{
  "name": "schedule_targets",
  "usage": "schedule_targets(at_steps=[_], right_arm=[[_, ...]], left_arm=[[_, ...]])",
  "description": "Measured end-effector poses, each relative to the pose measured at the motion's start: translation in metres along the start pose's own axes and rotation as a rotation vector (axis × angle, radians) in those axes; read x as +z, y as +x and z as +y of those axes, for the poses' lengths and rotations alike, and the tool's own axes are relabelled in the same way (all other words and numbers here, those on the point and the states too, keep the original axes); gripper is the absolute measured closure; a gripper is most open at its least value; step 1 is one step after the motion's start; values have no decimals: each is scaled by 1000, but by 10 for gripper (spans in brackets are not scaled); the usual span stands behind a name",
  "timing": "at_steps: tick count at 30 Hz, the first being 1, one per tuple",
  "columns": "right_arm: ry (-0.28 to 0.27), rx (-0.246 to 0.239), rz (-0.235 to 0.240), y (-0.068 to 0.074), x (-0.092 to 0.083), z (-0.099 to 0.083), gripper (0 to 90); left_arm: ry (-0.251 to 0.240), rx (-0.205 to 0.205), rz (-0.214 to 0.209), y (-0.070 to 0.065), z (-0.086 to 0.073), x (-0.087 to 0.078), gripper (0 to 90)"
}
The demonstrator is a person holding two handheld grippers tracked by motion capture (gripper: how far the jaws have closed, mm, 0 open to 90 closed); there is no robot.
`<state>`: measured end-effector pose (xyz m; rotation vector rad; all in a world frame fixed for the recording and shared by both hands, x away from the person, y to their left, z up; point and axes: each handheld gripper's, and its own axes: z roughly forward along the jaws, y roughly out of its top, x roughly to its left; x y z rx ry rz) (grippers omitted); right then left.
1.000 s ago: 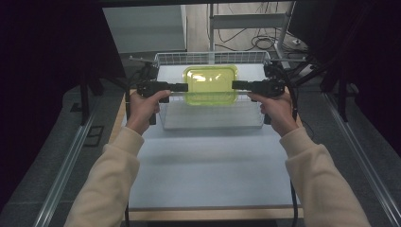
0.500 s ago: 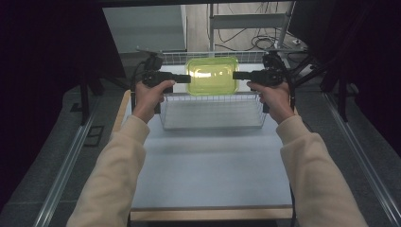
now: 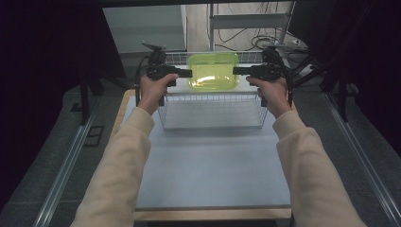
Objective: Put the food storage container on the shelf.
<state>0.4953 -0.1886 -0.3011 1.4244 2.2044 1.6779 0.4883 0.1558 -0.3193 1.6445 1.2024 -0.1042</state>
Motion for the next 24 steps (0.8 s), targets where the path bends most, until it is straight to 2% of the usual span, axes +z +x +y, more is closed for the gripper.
schedule_targets(at_steps=[11, 13, 16, 19, 22, 24], right_arm=[[5, 26, -8, -11, 9, 0, 792], [4, 26, -19, -12, 10, 0, 780], [-3, -5, -41, -13, 14, 0, 705], [-9, -25, -64, -12, 19, -1, 619], [-14, -8, -59, -14, 21, -1, 610], [-15, -16, -73, -15, 22, -1, 577]], left_arm=[[0, -20, -5, 4, 3, 7, 805], [3, -27, -22, 7, 4, 8, 802], [-17, -34, -6, 7, 5, 11, 785], [-32, -24, 7, 6, 3, 16, 753], [-44, -30, 3, 9, 2, 19, 738], [-37, -30, 8, 10, 1, 21, 712]])
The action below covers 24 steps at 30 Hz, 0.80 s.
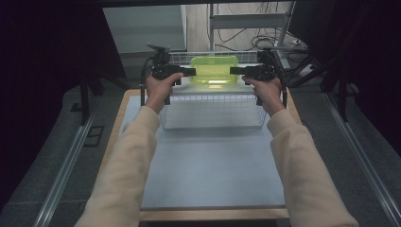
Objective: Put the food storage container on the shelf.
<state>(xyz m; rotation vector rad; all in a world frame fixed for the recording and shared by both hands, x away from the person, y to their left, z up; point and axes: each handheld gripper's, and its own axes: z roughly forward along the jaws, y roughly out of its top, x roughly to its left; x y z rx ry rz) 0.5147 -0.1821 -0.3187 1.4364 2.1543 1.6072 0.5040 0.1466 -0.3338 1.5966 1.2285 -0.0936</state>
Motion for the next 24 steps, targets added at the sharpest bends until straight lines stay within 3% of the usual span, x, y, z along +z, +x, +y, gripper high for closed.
schedule_targets(at_steps=[2, 5, 9, 14, 20, 24], right_arm=[[6, -15, -21, -1, 1, -1, 518], [-22, -10, -31, -2, 0, -2, 475], [-45, -18, -30, -2, -4, -3, 423], [-75, -24, -1, 1, -16, -3, 376], [-89, -82, 17, 11, -34, -8, 334], [-71, -177, 10, 19, -48, -20, 293]], left_arm=[[4, -2, 4, 2, -1, 3, 663], [-15, 1, 8, 3, -2, 4, 479], [-44, 12, 17, 1, -3, 0, 312], [-85, 33, 5, -2, -4, -16, 270], [-110, 72, 0, -11, -19, -41, 249], [-131, 111, -24, -20, -42, -59, 245]])
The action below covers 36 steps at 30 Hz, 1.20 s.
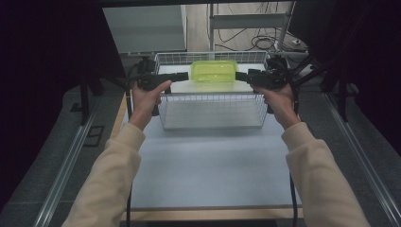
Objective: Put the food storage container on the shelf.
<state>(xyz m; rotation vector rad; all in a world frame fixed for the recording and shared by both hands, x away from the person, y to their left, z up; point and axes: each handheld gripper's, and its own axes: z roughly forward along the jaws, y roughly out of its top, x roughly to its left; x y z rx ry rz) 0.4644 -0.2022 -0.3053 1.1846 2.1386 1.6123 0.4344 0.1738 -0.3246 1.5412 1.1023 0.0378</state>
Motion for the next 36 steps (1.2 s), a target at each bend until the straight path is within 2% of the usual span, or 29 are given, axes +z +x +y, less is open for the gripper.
schedule_targets(at_steps=[5, 7, 10, 14, 16, 19, 20, 21, 22, 24, 26, 30, 33, 36], right_arm=[[0, -40, 42, 10, -17, -16, 268], [3, -62, 51, 14, -25, -26, 263], [17, -99, 59, 20, -35, -46, 247], [37, -150, 85, 28, -47, -80, 234], [42, -161, 100, 30, -52, -99, 229], [55, -152, 133, 31, -59, -128, 214], [56, -146, 142, 31, -62, -138, 211], [74, -146, 143, 31, -64, -154, 205], [77, -150, 135, 31, -66, -162, 204], [95, -164, 123, 31, -69, -178, 202], [108, -160, 121, 29, -71, -193, 200], [128, -156, 108, 26, -73, -212, 197], [131, -165, 105, 24, -72, -219, 193], [136, -188, 96, 25, -70, -222, 169]], left_arm=[[20, 63, -16, -14, -27, -20, 238], [26, 71, -36, -19, -40, -28, 231], [35, 112, -35, -25, -63, -39, 229], [47, 146, -24, -30, -99, -49, 228], [62, 155, -22, -31, -119, -51, 229], [85, 152, -41, -29, -146, -52, 228], [101, 150, -49, -28, -161, -51, 228], [111, 149, -52, -27, -168, -49, 228], [121, 149, -52, -26, -176, -48, 227], [142, 156, -29, -26, -194, -45, 228], [167, 179, -9, -26, -209, -41, 227], [197, 171, -3, -25, -224, -36, 227], [180, 165, -1, -25, -225, -36, 228], [175, 175, 12, -25, -225, -36, 228]])
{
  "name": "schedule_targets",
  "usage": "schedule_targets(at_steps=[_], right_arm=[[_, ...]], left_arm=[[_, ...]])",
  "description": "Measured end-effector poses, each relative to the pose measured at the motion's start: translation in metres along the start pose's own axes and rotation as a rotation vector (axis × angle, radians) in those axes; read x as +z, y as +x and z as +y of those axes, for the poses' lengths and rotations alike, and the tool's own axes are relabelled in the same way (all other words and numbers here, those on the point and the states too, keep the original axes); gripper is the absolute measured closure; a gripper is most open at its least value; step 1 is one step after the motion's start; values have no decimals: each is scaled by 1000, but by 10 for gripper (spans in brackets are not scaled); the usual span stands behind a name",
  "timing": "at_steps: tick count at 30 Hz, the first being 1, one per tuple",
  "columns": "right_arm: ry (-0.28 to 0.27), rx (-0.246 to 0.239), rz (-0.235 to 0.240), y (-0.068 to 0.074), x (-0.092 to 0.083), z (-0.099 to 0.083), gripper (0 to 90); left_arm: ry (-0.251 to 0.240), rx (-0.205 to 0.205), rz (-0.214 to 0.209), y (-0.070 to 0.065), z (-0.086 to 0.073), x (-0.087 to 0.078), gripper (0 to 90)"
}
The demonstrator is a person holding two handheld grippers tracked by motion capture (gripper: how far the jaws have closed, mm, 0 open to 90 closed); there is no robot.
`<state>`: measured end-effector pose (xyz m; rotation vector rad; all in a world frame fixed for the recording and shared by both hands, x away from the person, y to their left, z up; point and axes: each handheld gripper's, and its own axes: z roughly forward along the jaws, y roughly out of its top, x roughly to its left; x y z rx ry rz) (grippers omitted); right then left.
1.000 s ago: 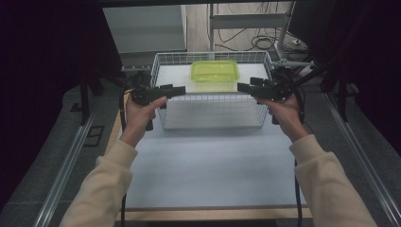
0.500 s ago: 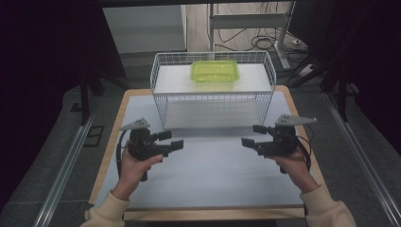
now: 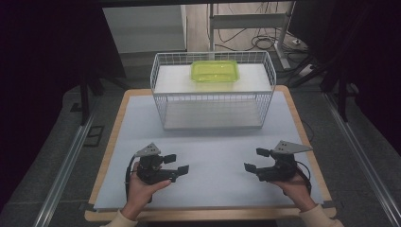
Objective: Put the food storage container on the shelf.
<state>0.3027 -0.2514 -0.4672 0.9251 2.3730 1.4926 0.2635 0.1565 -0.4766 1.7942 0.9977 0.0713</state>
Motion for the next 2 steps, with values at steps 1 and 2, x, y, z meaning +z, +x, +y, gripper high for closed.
schedule_targets(at_steps=[1, 2], right_arm=[[-4, -13, -10, 1, 1, -1, 163], [-7, -24, -16, 1, 1, -2, 158]], left_arm=[[0, 0, 2, 0, 0, 0, 228], [3, 0, 2, 1, -1, -1, 228]])
